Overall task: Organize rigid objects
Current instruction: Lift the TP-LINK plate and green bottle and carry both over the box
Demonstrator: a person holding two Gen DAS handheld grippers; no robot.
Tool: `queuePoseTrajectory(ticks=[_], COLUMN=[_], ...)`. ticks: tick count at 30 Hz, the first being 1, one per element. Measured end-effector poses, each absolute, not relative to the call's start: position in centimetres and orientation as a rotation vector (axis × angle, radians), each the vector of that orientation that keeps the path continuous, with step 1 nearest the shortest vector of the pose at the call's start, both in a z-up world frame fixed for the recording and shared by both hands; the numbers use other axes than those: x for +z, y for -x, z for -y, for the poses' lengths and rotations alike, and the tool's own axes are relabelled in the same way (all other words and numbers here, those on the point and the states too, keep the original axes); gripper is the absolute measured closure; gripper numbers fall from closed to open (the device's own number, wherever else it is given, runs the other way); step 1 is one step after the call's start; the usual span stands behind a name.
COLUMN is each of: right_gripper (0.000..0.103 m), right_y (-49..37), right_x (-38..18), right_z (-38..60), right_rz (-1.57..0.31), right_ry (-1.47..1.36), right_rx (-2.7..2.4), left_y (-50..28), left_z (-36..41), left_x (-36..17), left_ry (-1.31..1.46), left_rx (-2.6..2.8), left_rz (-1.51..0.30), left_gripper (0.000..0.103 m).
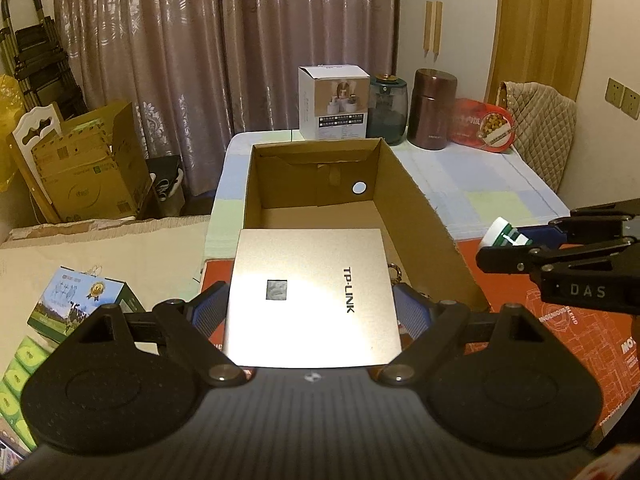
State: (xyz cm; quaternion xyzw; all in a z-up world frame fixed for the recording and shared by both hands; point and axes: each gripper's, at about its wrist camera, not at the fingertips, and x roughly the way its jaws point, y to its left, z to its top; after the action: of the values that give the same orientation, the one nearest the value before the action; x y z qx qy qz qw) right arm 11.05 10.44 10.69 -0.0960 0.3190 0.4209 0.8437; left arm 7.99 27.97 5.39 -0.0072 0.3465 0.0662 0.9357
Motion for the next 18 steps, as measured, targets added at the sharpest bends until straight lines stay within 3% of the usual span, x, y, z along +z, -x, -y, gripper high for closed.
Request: queuePoseTrajectory(ticks=[18], right_gripper=[0.076], right_y=[-14.5], right_x=[9.6], right_z=[-12.5], right_rz=[-0.693], right_ry=[0.197], right_rx=[0.872], left_y=[-12.3], left_z=[-29.8], left_x=[3.9], left_ry=[-0.006], left_rx=[0.131], left_rz=[-0.735], left_gripper=[0.018])
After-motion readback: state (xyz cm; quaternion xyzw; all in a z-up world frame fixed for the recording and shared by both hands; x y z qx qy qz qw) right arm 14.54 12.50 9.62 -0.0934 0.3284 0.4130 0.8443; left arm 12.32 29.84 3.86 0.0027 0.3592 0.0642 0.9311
